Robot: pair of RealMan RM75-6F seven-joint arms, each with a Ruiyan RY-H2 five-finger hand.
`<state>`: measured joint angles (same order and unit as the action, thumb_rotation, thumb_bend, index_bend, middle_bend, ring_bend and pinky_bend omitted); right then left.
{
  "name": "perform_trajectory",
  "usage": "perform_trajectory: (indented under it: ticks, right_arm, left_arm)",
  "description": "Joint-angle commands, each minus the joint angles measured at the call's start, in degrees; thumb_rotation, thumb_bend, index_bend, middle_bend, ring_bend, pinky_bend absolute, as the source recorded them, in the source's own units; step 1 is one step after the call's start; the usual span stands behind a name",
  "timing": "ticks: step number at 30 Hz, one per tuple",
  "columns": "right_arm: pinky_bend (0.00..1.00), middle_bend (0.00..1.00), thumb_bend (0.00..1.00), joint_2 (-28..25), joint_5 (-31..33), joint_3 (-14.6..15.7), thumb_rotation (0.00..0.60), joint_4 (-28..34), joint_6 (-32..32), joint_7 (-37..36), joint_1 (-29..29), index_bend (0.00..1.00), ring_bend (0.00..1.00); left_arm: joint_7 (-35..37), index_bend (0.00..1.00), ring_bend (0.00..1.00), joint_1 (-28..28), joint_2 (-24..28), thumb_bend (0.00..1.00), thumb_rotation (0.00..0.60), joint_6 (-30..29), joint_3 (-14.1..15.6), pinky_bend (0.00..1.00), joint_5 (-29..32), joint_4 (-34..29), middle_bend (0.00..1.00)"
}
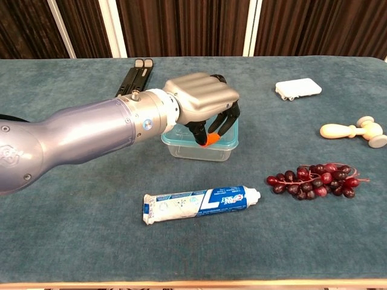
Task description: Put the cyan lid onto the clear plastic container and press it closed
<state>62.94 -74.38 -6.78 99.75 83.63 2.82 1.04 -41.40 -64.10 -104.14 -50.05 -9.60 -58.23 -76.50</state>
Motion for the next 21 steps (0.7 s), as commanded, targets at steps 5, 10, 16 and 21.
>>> perform_trajectory:
  ticks: [5, 10, 16, 21]
  right_arm:
    - [0.00, 0.00, 0.36, 0.03, 0.11, -0.04, 0.600, 0.03, -0.03, 0.00, 0.00, 0.04, 0.00]
    - [0.00, 0.00, 0.36, 0.01, 0.15, -0.06, 0.600, 0.02, -0.03, -0.03, 0.00, 0.04, 0.00]
    - [0.00, 0.00, 0.36, -0.02, 0.21, -0.08, 0.600, 0.08, -0.08, -0.02, 0.02, 0.04, 0.00]
    - [0.00, 0.00, 0.36, -0.09, 0.25, -0.06, 0.600, 0.12, -0.13, -0.12, 0.00, 0.04, 0.00]
  left_arm:
    - [0.56, 0.63, 0.21, -0.58, -0.79, 0.55, 0.600, 0.46, -0.38, 0.06, -0.47, 0.81, 0.56]
    - [0.65, 0.63, 0.21, -0.81, -1.29, 0.55, 0.600, 0.69, -0.22, 0.06, -0.85, 1.32, 0.56]
    - [0.14, 0.63, 0.21, -1.14, -2.00, 0.55, 0.600, 1.10, 0.01, 0.06, -0.75, 1.96, 0.56]
    - [-0.56, 0.63, 0.21, -1.18, -2.54, 0.55, 0.600, 1.14, 0.55, 0.06, -0.82, 2.67, 0.56]
